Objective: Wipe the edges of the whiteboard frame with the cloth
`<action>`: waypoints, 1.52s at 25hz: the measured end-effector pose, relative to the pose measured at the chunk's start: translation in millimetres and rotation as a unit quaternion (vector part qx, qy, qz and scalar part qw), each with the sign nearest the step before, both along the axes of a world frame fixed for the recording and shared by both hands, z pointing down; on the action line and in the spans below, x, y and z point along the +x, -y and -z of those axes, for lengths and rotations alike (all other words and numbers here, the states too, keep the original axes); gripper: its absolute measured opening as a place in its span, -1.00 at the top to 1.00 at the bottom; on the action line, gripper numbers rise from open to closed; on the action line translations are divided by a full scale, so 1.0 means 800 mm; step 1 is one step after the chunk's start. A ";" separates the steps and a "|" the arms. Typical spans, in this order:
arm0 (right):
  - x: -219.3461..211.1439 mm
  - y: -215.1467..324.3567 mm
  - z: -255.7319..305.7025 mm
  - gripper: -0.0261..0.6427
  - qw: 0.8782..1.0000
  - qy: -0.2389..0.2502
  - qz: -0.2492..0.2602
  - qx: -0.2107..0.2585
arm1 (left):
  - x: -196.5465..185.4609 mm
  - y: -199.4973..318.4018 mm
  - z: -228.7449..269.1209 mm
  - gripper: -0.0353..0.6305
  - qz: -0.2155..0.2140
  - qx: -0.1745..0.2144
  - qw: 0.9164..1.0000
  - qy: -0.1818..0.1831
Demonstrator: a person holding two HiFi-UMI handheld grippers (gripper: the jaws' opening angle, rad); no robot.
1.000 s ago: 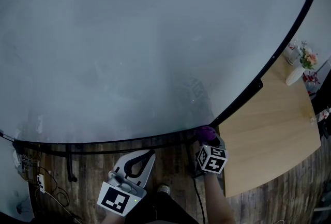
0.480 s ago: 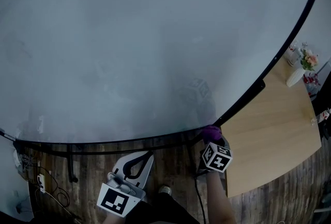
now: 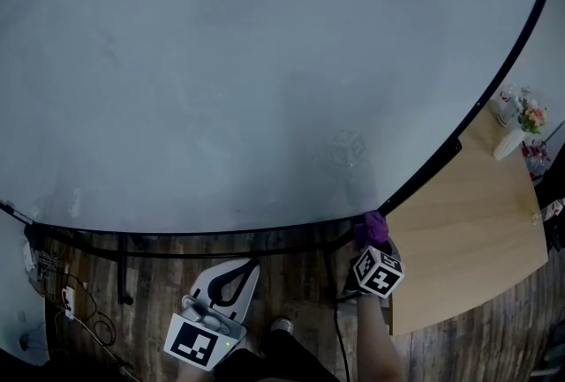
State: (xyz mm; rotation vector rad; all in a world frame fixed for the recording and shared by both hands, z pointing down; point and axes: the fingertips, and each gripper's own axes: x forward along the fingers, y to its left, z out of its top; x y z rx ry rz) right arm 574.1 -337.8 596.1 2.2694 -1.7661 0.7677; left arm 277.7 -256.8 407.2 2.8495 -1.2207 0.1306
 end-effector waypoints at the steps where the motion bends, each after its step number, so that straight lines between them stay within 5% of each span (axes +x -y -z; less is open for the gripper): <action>1: -0.004 -0.003 0.002 0.66 1.000 -0.001 0.003 0.002 | -0.003 -0.004 0.002 0.85 0.001 0.002 1.000 0.000; 18: -0.108 -0.075 0.081 0.66 0.993 -0.019 0.092 0.070 | -0.076 -0.094 0.028 0.85 0.044 0.029 0.999 -0.011; 30: -0.189 -0.153 0.168 0.66 0.975 -0.027 0.172 0.139 | -0.138 -0.165 0.058 0.85 0.094 0.087 0.991 -0.025; 38: -0.234 -0.206 0.217 0.66 0.961 -0.003 0.213 0.175 | -0.166 -0.211 0.069 0.85 0.117 0.088 0.989 -0.038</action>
